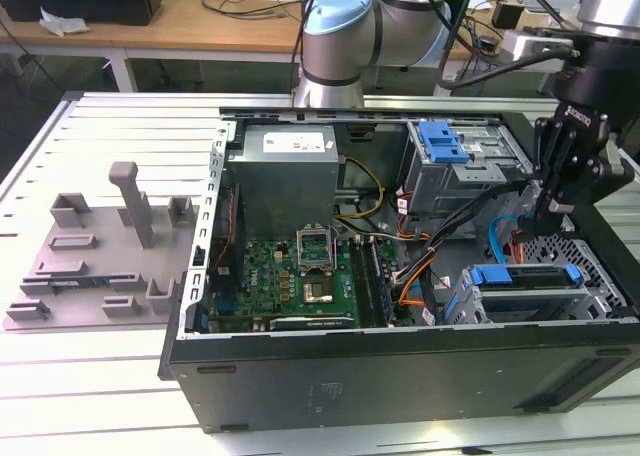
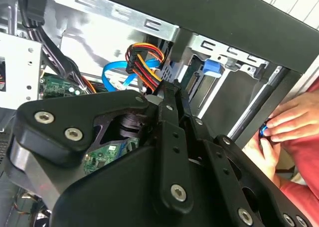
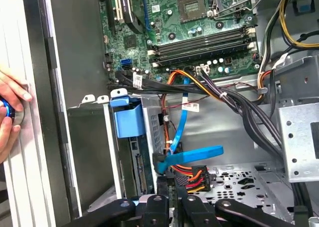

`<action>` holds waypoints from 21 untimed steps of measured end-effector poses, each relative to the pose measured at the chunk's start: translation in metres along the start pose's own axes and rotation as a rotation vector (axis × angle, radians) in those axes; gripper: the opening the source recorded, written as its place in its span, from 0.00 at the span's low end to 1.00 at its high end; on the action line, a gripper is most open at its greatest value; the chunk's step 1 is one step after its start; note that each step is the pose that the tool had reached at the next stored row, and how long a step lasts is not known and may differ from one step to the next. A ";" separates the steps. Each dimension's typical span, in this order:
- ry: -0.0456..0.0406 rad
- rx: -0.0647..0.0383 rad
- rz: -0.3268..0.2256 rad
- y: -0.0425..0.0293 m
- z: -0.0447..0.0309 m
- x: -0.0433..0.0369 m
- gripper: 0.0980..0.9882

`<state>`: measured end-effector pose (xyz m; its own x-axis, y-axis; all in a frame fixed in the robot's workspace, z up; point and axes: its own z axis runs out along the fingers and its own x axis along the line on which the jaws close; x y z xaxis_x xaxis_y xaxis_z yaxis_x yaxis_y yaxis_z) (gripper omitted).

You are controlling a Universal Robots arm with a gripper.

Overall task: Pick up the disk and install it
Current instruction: 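Insert the first disk wire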

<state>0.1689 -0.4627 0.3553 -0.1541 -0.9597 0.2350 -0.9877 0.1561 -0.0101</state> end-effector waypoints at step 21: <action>-0.1451 -0.006 -0.040 -0.0037 0.0044 0.0427 0.07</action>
<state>0.1658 -0.5053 0.3611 -0.1173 -0.9888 0.0921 -0.9930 0.1180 0.0026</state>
